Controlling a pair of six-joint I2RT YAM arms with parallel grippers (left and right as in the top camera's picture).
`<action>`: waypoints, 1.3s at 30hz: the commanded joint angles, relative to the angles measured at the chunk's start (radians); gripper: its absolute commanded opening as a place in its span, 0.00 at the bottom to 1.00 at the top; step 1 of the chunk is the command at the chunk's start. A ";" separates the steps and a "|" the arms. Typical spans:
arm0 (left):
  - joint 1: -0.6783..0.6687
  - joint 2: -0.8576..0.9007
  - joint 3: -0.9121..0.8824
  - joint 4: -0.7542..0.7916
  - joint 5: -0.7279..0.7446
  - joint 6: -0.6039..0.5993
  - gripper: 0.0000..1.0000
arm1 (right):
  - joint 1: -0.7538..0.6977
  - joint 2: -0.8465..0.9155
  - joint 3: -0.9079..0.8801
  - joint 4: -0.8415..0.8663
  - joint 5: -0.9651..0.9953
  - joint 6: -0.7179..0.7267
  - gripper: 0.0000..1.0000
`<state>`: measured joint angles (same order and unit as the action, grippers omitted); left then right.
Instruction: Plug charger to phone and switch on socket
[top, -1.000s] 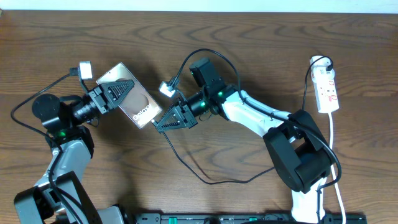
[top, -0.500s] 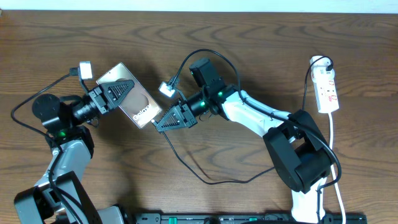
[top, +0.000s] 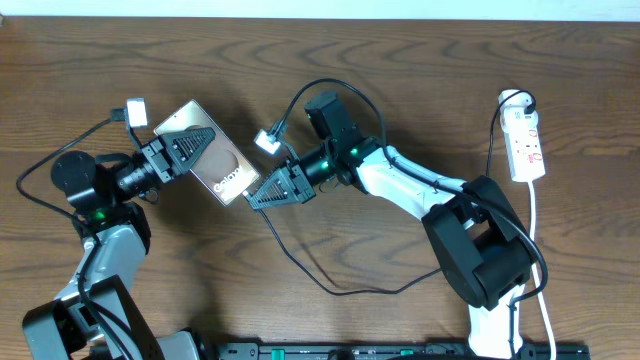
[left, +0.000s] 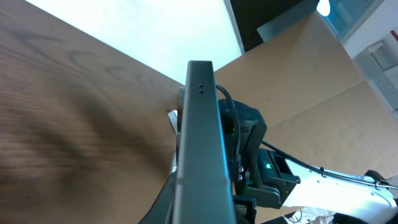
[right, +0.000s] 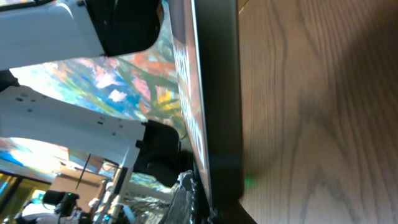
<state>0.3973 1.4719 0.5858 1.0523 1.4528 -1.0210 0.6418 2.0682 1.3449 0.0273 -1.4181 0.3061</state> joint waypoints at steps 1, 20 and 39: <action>-0.018 -0.006 0.008 0.002 0.117 -0.005 0.07 | -0.006 -0.005 0.023 0.035 0.028 0.064 0.01; -0.018 -0.006 0.008 0.002 0.117 -0.005 0.08 | -0.006 -0.004 0.023 0.029 0.116 0.136 0.01; -0.017 -0.006 0.008 0.002 0.117 -0.005 0.07 | -0.006 -0.005 0.023 0.033 0.116 0.141 0.01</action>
<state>0.3969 1.4719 0.5854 1.0515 1.4570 -1.0130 0.6422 2.0686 1.3449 0.0486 -1.3487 0.4446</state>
